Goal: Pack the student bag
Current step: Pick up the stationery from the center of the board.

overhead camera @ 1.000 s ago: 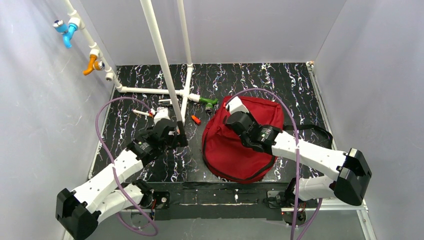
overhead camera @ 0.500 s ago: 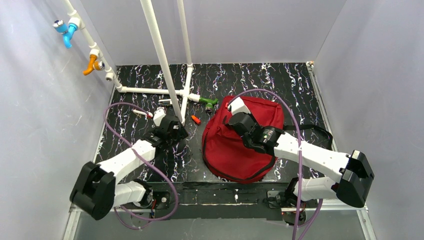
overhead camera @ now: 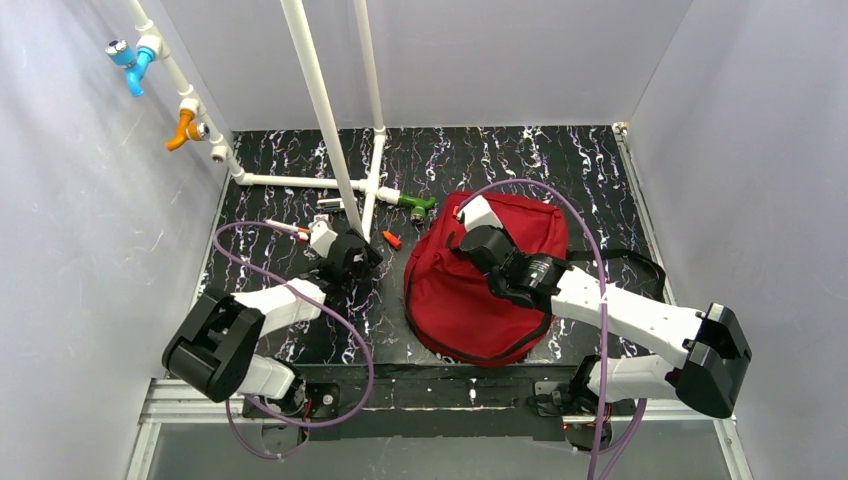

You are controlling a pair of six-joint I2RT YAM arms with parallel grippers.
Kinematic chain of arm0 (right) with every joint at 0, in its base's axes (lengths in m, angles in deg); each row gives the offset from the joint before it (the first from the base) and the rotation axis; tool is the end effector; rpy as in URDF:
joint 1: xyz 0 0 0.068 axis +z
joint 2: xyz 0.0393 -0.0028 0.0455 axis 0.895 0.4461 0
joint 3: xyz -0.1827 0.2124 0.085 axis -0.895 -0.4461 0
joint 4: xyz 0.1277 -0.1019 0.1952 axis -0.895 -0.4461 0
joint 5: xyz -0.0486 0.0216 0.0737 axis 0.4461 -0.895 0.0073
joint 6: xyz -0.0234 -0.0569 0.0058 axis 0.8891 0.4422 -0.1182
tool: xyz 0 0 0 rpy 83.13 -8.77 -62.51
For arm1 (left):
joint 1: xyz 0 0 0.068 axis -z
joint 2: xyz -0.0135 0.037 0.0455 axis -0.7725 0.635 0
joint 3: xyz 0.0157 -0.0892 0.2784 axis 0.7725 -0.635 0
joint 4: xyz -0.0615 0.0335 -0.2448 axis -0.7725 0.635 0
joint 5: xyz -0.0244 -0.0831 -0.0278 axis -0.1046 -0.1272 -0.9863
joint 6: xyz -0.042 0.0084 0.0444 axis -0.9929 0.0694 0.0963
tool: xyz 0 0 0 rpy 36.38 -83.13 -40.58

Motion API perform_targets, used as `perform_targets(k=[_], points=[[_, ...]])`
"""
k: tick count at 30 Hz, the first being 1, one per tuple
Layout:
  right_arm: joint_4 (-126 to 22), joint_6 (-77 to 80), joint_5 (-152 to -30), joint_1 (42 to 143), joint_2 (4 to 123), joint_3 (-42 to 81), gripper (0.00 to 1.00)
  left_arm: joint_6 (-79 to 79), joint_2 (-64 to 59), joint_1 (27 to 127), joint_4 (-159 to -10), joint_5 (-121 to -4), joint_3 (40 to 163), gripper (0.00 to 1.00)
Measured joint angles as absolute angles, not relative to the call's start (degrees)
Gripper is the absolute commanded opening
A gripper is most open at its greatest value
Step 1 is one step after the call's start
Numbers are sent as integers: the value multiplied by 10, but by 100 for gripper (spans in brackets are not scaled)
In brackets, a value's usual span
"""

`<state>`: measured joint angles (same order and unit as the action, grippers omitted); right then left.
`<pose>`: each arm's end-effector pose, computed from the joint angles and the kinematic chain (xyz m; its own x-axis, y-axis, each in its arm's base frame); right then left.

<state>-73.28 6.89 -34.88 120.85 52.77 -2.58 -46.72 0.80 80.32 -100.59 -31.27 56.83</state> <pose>0.1645 0.1923 0.3053 -0.3400 -0.4980 -0.7978 -0.2341 0.8664 -0.4410 0.2338 -0.1126 0.1816 -0.3932 -0.6799 -0.6190 -0.3117 0.7319 -0.6060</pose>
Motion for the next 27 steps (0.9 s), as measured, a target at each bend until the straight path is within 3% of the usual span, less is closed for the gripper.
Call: perform_targets(k=[8, 11, 14, 21, 24, 27], points=[[-729, 69, -354, 1208, 527, -26, 1, -509, 25, 803, -983, -284, 586, 47], [-728, 69, -354, 1208, 527, -27, 1, -517, 15, 803, -981, -272, 575, 53], [-725, 69, -354, 1208, 526, -32, 1, -494, -27, 803, -964, -271, 559, 70], [-717, 70, -355, 1208, 523, -39, 1, -456, -172, 761, -772, -241, 600, 92], [-711, 71, -358, 1208, 520, -48, 1, -425, -210, 714, -737, -240, 606, 90], [-711, 71, -361, 1208, 520, -50, 1, -420, -214, 645, -718, -284, 612, 74]])
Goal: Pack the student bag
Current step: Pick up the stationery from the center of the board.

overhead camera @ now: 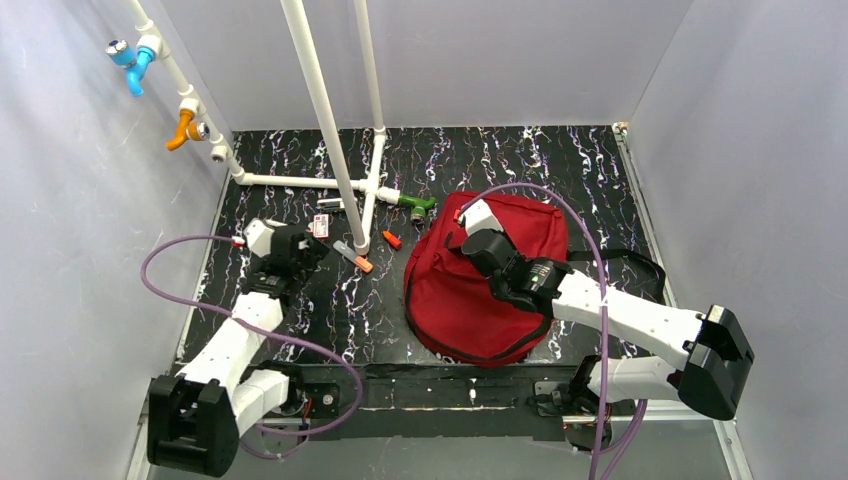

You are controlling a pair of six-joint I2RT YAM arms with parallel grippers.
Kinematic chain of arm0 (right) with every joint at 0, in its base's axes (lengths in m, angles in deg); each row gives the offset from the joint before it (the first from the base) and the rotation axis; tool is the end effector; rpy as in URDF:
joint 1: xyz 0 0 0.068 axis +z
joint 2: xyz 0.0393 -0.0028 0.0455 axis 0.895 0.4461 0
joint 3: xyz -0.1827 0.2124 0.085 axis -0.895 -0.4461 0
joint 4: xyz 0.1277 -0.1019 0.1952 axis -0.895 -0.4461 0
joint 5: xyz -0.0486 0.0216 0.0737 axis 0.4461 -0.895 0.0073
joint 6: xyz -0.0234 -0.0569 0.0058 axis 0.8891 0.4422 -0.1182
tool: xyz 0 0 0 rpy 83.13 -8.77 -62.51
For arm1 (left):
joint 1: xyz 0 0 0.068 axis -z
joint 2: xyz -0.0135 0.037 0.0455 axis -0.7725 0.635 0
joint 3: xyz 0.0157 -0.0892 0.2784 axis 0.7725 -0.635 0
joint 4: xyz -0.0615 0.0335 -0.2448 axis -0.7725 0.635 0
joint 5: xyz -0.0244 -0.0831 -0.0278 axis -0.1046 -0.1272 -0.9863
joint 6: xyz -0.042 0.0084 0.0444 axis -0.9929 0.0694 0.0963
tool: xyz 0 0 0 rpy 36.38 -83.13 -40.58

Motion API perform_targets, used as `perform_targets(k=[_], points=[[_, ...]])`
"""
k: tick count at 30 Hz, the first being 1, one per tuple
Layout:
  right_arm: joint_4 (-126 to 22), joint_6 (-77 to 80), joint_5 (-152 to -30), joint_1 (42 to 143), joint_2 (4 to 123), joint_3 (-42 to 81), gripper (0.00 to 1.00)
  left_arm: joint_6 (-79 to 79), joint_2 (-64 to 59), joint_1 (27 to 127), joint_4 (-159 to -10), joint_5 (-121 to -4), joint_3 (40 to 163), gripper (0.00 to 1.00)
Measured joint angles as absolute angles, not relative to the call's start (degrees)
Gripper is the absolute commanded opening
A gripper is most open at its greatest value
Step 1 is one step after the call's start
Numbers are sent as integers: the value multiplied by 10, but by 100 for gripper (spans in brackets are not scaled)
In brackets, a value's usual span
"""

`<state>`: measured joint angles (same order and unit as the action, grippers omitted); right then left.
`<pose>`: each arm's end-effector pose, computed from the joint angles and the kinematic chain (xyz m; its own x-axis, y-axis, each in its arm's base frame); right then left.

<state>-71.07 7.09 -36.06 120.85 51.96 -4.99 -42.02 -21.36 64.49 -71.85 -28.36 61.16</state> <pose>0.1624 0.1902 0.2975 -0.3350 -0.4938 -0.8024 -0.2515 0.8676 -0.4290 0.1986 -0.0282 0.2398 -0.2248 -0.6927 -0.6853 -0.5273 0.6779 -0.5123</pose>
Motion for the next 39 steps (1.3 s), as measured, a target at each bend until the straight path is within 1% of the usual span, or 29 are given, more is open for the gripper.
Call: perform_targets(k=[1, 2, 5, 9, 12, 17, 21, 22, 24, 29, 35, 39], points=[[-711, 71, -361, 1208, 519, -50, 1, -425, -209, 619, -719, -308, 612, 64], [-711, 71, -361, 1208, 519, -50, 1, -433, -198, 585, -730, -355, 611, 59], [-711, 71, -361, 1208, 513, -53, 1, -458, -153, 531, -788, -458, 611, 50], [-711, 71, -365, 1208, 501, -53, 1, -472, -66, 521, -847, -552, 646, 50], [-711, 71, -367, 1208, 500, -53, 1, -487, 3, 521, -896, -614, 695, 44], [-711, 71, -370, 1208, 501, -53, 1, -525, 146, 521, -960, -698, 781, 43], [-711, 71, -373, 1208, 501, -53, 1, -550, 193, 524, -959, -703, 781, 45], [-711, 71, -373, 1208, 501, -53, 1, -554, 200, 527, -960, -703, 781, 43], [-711, 71, -373, 1208, 501, -53, 1, -558, 209, 530, -959, -704, 782, 43], [-710, 72, -376, 1208, 502, -53, 1, -556, 222, 552, -901, -698, 788, 42], [-710, 72, -383, 1207, 502, -53, 1, -562, 138, 555, -847, -644, 725, 44], [-709, 73, -385, 1207, 502, -53, 1, -550, 50, 550, -774, -594, 673, 46]])
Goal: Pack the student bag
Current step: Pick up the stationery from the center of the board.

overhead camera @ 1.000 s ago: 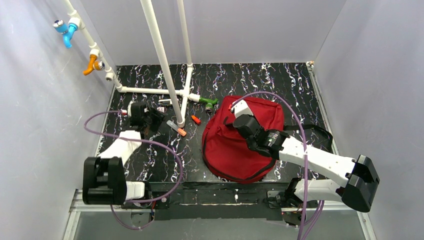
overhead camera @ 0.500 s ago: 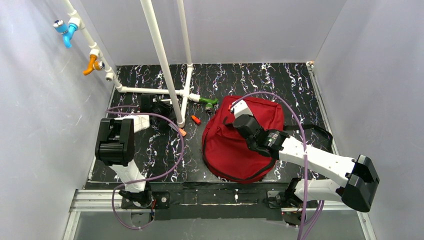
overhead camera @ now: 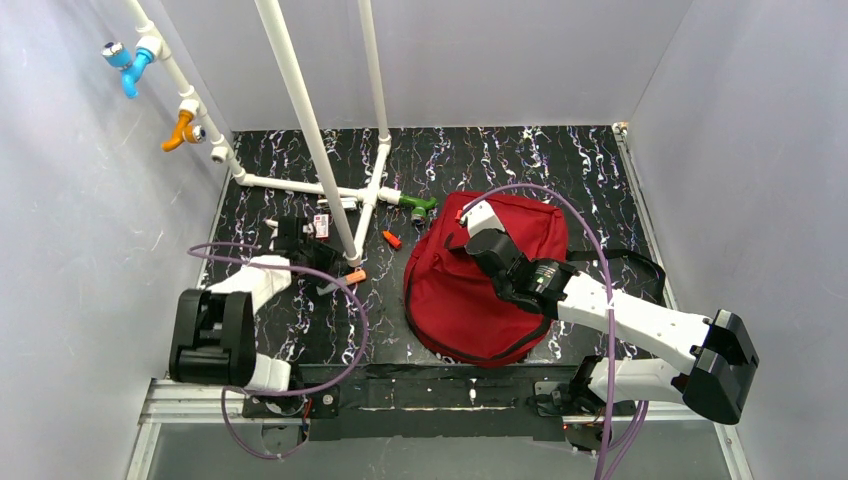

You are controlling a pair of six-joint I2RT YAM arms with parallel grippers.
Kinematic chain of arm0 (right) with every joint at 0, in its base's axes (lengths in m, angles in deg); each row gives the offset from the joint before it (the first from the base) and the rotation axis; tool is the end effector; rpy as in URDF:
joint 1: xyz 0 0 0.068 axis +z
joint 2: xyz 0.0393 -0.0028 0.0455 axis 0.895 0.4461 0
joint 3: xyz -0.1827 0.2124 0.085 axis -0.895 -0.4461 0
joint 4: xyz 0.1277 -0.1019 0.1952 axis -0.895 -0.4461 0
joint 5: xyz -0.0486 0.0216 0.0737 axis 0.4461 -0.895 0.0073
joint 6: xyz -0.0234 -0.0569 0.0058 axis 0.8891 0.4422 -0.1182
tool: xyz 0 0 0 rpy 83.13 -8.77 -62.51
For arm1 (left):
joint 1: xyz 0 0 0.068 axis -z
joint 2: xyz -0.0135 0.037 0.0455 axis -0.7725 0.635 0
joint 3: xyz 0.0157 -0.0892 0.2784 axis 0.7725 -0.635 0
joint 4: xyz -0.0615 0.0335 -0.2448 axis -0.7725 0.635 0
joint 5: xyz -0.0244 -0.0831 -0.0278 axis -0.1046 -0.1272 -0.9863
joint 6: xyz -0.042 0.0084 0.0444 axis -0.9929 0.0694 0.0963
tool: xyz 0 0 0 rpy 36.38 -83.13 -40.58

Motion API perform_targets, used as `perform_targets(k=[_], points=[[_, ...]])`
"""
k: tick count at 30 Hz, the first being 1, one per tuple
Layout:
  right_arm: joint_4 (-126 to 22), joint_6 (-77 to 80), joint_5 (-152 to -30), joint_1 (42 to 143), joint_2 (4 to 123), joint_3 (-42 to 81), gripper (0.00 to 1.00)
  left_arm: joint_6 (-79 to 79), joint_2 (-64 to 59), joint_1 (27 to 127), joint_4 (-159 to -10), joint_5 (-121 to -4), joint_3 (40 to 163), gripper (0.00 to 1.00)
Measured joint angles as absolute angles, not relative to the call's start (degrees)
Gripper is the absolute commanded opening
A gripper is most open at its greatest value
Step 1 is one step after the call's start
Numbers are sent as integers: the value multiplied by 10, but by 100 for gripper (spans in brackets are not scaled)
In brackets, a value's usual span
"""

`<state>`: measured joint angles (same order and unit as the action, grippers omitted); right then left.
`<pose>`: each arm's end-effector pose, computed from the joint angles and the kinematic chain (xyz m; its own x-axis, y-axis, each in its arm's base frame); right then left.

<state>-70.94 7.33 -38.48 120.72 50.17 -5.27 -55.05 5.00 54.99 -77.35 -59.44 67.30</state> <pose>0.1590 0.1864 0.3023 -0.3233 -0.4773 -0.8171 -0.2827 0.8728 -0.3979 0.2728 -0.0253 0.1786 -0.4239 -0.8857 -0.1895 -0.6474 0.4426 -0.6205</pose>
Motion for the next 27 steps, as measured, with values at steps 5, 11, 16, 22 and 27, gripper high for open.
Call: perform_targets(k=[5, 11, 16, 22, 27], points=[[-709, 73, -389, 1207, 502, -53, 1, -523, -38, 556, -682, -589, 631, 55], [-709, 73, -395, 1206, 504, -53, 1, -499, -74, 557, -659, -631, 614, 57], [-709, 72, -397, 1206, 505, -53, 1, -481, -78, 558, -657, -639, 613, 65], [-709, 71, -399, 1206, 505, -54, 1, -422, -85, 642, -643, -568, 620, 60], [-709, 71, -400, 1206, 505, -58, 1, -415, -95, 736, -609, -454, 624, 56]])
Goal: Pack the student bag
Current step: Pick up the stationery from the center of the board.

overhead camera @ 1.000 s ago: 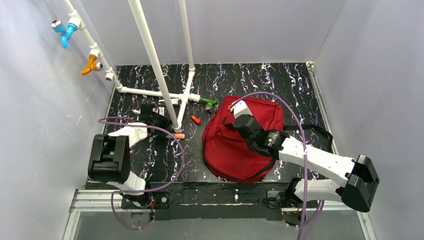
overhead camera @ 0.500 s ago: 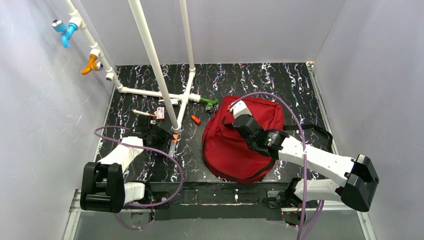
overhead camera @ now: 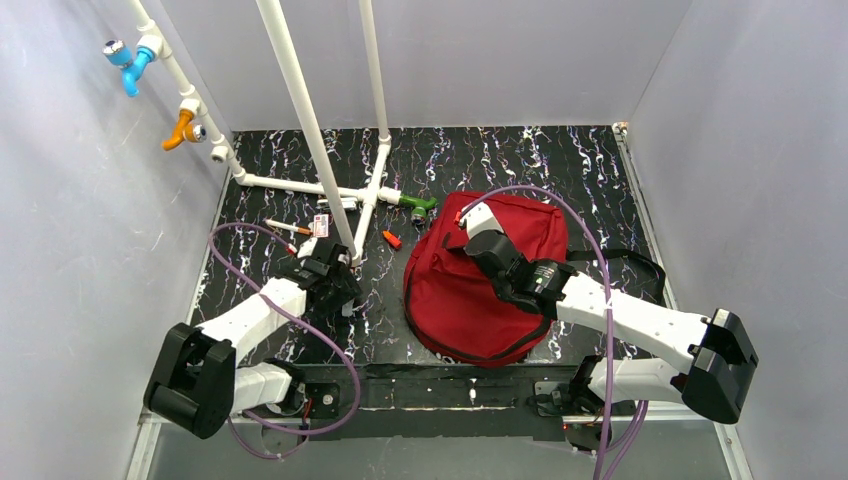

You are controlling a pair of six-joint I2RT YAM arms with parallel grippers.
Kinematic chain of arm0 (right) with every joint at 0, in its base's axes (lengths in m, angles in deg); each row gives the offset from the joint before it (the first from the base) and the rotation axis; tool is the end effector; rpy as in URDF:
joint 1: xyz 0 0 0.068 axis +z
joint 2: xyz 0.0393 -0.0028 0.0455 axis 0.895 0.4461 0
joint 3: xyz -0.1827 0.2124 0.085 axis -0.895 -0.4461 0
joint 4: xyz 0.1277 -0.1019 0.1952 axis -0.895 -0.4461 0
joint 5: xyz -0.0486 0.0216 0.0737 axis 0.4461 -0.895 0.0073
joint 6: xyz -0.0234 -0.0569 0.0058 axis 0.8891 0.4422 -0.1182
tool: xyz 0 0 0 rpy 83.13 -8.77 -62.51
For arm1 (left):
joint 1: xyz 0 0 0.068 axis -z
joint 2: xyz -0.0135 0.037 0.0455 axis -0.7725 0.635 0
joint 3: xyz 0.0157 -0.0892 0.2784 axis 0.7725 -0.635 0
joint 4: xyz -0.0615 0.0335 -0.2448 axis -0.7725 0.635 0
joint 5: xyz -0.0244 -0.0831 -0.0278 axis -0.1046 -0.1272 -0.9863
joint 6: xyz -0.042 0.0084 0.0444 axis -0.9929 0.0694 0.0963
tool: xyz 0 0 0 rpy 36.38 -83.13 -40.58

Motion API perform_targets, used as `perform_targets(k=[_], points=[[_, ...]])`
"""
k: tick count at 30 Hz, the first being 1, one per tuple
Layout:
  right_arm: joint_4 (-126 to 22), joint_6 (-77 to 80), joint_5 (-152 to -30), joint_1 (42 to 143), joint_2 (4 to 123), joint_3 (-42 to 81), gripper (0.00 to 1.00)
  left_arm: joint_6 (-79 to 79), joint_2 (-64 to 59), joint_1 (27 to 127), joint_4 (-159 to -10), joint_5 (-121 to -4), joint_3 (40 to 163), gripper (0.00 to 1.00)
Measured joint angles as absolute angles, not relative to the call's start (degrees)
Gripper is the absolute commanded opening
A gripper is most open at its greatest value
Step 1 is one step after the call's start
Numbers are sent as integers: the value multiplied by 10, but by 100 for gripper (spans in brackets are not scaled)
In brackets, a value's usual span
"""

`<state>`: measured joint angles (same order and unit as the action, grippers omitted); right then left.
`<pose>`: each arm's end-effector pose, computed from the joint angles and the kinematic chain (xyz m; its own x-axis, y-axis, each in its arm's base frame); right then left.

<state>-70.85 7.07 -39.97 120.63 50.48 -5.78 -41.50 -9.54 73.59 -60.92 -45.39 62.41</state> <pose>0.1592 0.1876 0.2977 -0.3315 -0.4816 -0.8113 -0.3060 0.8683 -0.3905 0.1966 -0.0757 0.1897 -0.7067 -0.5607 -0.4315 -0.4318 0.8249 -0.3648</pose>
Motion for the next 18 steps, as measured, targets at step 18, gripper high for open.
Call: perform_targets(k=[18], points=[[-709, 69, -404, 1206, 505, -60, 1, -397, -12, 834, -618, -285, 654, 16]])
